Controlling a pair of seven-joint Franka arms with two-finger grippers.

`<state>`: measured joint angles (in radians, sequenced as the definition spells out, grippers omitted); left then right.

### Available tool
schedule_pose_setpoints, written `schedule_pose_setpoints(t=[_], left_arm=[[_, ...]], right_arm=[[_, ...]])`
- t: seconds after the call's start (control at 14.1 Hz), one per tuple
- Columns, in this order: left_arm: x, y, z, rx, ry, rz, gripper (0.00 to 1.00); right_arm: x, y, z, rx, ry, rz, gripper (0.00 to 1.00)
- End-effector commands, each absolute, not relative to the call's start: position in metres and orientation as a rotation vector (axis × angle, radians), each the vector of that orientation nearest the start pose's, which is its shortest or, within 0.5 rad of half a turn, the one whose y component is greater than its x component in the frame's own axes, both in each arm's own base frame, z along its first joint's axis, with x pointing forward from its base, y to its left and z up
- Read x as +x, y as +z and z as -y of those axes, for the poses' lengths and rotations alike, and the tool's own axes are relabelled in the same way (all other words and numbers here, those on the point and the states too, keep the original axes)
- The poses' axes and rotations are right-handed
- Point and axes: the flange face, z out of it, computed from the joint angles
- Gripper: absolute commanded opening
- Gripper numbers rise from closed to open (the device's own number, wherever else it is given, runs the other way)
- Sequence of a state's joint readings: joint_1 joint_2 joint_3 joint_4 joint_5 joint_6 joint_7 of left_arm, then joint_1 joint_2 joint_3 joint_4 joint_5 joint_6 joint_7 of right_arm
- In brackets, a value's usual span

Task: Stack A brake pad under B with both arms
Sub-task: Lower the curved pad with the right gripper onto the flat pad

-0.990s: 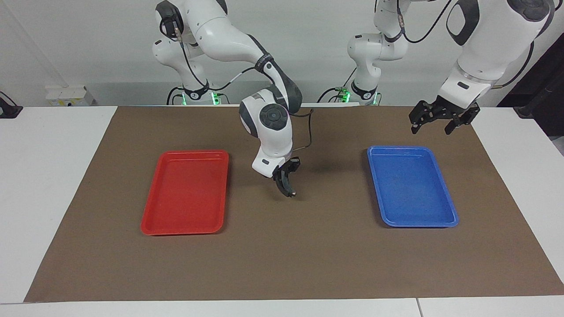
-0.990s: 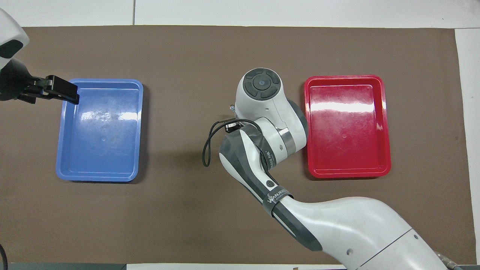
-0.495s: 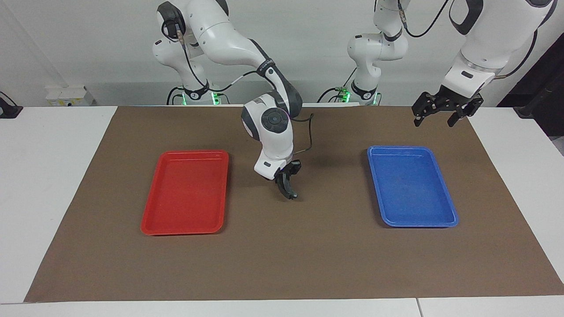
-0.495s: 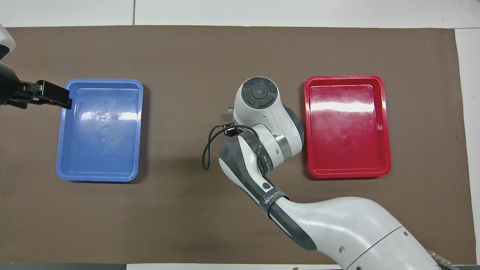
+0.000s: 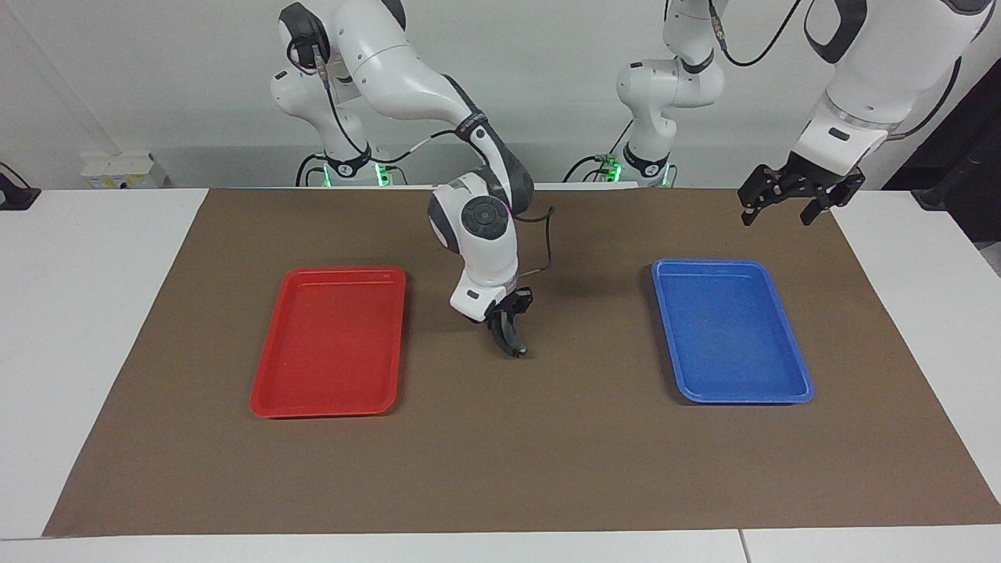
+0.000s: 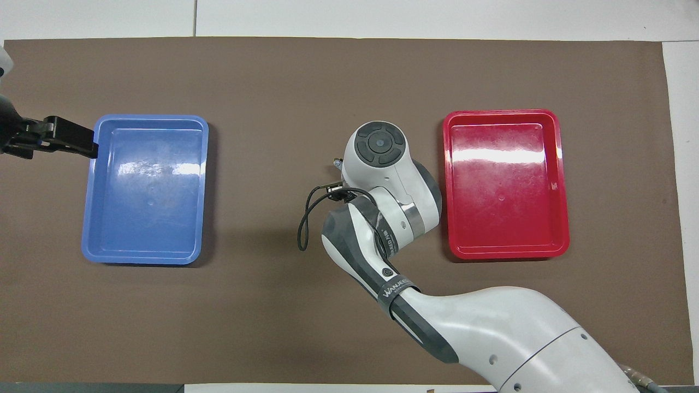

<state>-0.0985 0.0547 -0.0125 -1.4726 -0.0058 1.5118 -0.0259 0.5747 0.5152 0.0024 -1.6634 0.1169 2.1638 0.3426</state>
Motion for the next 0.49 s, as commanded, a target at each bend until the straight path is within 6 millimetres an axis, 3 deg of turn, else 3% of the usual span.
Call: schedule_pose_setpoints(t=[0.0, 0.42], left_arm=[[0.5562, 0.6343, 0.0610, -3.155, 0.028, -0.130, 1.00], [0.5570, 0.6319, 0.0619, -3.154, 0.036, -0.132, 1.00]], right_arm=[[0.5572, 0.3124, -0.3704, -3.028, 0.081, 0.259, 0.00], [0.5473, 0.3083, -0.3747, -3.032, 0.101, 0.276, 0.00]])
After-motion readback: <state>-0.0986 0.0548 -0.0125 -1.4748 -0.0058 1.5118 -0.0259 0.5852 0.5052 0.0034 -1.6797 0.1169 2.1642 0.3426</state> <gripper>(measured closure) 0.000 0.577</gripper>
